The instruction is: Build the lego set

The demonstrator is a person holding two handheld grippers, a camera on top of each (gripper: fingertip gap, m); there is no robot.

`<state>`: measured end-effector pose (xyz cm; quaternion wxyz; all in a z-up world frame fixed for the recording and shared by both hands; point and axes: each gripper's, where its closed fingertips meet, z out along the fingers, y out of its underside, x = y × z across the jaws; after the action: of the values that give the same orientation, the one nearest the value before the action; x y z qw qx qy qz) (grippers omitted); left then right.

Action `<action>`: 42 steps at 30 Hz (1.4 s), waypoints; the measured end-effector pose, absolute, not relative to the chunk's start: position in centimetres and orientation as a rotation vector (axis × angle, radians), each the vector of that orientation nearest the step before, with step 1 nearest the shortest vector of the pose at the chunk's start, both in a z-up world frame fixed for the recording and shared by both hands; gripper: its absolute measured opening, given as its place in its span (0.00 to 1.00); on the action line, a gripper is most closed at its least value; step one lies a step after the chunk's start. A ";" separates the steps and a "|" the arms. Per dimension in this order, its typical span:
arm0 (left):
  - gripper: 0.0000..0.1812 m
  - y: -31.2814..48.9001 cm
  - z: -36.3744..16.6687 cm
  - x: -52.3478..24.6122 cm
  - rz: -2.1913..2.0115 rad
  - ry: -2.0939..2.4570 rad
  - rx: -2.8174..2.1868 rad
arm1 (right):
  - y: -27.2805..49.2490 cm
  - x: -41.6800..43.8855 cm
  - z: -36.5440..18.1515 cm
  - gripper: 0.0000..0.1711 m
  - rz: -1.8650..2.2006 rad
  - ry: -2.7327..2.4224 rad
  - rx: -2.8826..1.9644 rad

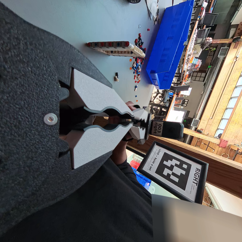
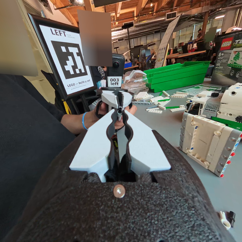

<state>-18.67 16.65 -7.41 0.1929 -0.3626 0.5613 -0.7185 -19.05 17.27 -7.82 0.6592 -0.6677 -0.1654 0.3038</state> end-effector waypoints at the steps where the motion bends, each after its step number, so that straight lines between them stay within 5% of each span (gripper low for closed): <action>1: 0.00 16.7 -7.4 -18.6 -2.020 1.570 -1.020 | 17.3 -19.2 -8.1 0.03 0.670 -0.387 -1.525; 12: 0.00 18.7 -7.6 -18.1 -1.893 1.535 -1.059 | 18.8 -17.0 -9.4 0.03 0.581 -0.278 -1.604; 18: 0.21 23.3 -11.9 -15.2 -1.095 1.668 -1.089 | 20.7 -11.9 -11.2 0.03 0.299 -0.055 -1.772; 25: 0.32 24.2 -13.6 -11.3 -1.040 1.799 -1.070 | 22.5 -11.3 -13.1 0.03 0.295 0.068 -1.845; 42: 0.23 22.9 -12.9 -9.2 -0.984 1.798 -0.846 | 23.2 -11.0 -12.6 0.03 0.853 0.453 -1.788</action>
<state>-9.17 22.85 -12.92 0.4459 -0.3416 0.7257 -0.3973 -10.96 23.25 -12.59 0.5267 -0.7478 0.1896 0.3570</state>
